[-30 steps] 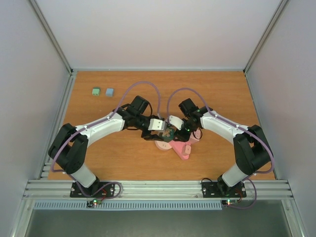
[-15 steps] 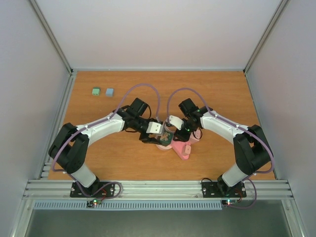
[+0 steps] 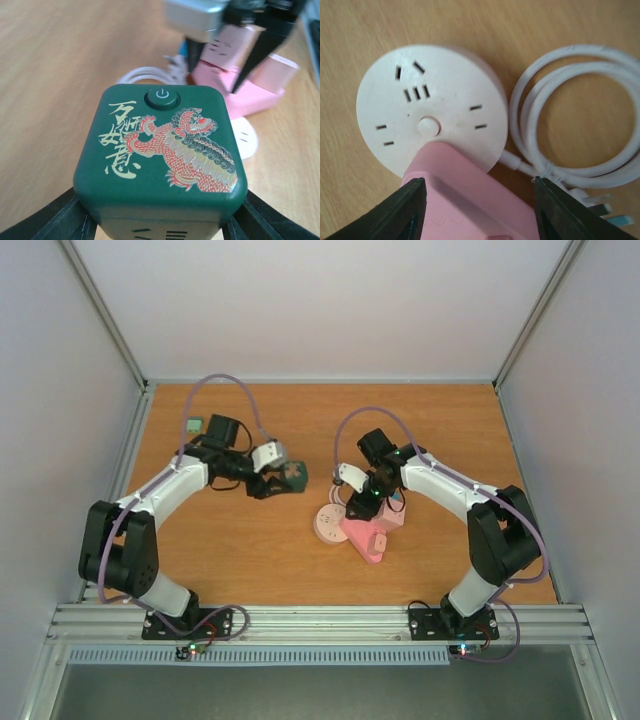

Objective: Pull the plug off the socket

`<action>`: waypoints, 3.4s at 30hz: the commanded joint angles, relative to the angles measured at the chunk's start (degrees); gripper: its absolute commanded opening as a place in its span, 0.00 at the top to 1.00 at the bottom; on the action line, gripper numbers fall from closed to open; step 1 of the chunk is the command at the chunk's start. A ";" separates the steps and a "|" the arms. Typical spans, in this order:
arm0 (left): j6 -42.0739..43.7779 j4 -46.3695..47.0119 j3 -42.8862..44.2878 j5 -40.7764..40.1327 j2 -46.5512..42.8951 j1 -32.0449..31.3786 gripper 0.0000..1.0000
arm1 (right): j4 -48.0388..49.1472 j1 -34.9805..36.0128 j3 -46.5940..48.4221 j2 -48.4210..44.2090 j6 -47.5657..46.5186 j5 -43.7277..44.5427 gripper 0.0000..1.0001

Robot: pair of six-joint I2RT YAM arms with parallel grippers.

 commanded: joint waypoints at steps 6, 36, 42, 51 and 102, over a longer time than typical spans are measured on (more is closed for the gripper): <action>-21.76 5.34 13.88 -0.31 6.97 17.73 0.87 | -3.69 0.34 11.19 1.58 3.90 -3.39 0.31; -39.97 -9.58 50.14 -0.11 46.56 22.92 0.79 | -10.46 -11.78 13.74 -2.85 7.08 -3.99 0.21; -40.12 -9.26 50.62 -0.97 48.68 22.00 0.76 | -11.92 -14.24 13.93 -2.33 7.04 -4.91 0.20; -39.66 -11.17 51.14 -3.37 48.76 22.02 0.40 | -12.96 -16.56 13.40 -1.61 5.85 -4.22 0.19; -14.83 -5.58 43.34 -21.16 36.91 17.80 0.48 | -14.33 -23.10 13.23 1.52 2.90 -5.83 0.20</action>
